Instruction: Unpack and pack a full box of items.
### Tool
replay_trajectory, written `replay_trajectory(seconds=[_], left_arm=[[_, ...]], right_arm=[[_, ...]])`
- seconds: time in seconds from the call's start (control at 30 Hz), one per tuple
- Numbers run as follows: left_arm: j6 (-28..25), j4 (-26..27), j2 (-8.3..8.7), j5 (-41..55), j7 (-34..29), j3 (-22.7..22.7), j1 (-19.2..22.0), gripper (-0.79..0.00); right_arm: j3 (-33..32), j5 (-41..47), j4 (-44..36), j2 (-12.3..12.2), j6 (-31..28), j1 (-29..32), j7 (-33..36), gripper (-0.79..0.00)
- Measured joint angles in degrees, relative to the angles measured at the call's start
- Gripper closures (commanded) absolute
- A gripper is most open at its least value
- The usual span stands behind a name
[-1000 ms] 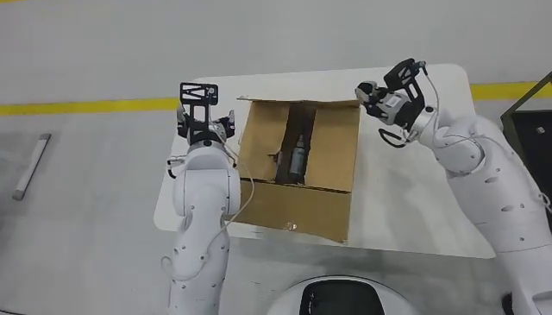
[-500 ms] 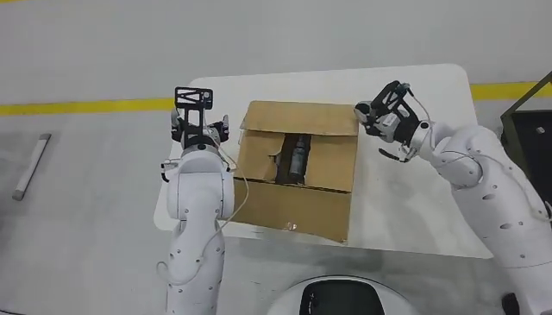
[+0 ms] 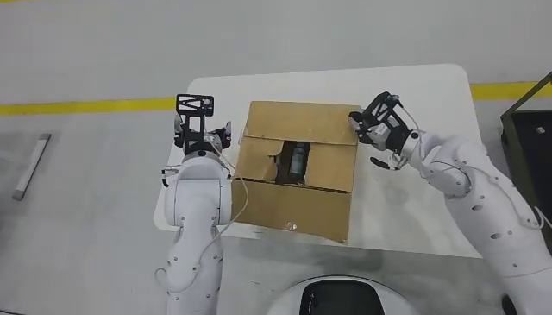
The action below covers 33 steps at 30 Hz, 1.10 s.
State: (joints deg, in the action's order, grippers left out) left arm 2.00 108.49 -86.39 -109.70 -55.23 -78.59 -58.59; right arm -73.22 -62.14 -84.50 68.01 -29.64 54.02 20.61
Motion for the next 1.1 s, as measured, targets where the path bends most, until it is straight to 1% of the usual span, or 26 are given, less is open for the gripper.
replay_trajectory(seconds=[0.27,0.4,0.57,0.63,0.7,0.8,0.87,0.93,1.0,1.1], left_arm=[[-0.5,0.3,0.03,0.6,0.6,-0.1,-0.4,-0.785],[-5.6,3.7,0.51,3.8,2.9,-2.8,-2.8,-0.785],[-12.2,7.4,1.30,5.7,2.7,-7.3,-5.7,-0.785],[-15.9,8.9,1.73,6.1,2.5,-9.3,-7.2,-0.785],[-19.7,9.9,2.18,6.1,2.2,-11.3,-8.9,-0.785],[-23.7,10.5,2.77,5.2,1.4,-14.0,-11.3,-0.785],[-25.2,10.4,3.13,3.2,0.8,-15.3,-12.5,-0.785],[-25.3,10.1,3.39,0.9,0.5,-16.4,-13.7,-0.785],[-25.1,9.8,3.54,0.2,0.0,-16.9,-14.8,-0.785],[-27.7,9.7,3.84,-0.7,-0.7,-17.0,-16.7,-0.785]], right_arm=[[0.5,1.2,0.6,0.2,1.4,-0.3,-1.7,0.000],[0.4,2.4,1.1,0.2,1.9,-0.6,-1.8,0.000],[0.8,1.9,1.2,0.2,2.1,-0.8,-1.8,0.000],[1.0,1.7,1.2,0.2,2.1,-1.0,-1.7,0.000],[1.2,1.6,1.2,0.2,2.1,-1.1,-1.6,0.000],[1.3,1.5,1.3,0.2,2.1,-1.4,-1.4,0.000],[1.4,1.4,1.3,0.2,2.2,-1.5,-1.3,0.000],[1.4,1.4,1.3,0.1,2.3,-1.5,-1.2,0.000],[1.5,1.3,1.2,0.1,2.3,-1.5,-1.1,0.000],[1.7,1.4,1.1,0.1,2.6,-1.3,-1.0,0.000]])
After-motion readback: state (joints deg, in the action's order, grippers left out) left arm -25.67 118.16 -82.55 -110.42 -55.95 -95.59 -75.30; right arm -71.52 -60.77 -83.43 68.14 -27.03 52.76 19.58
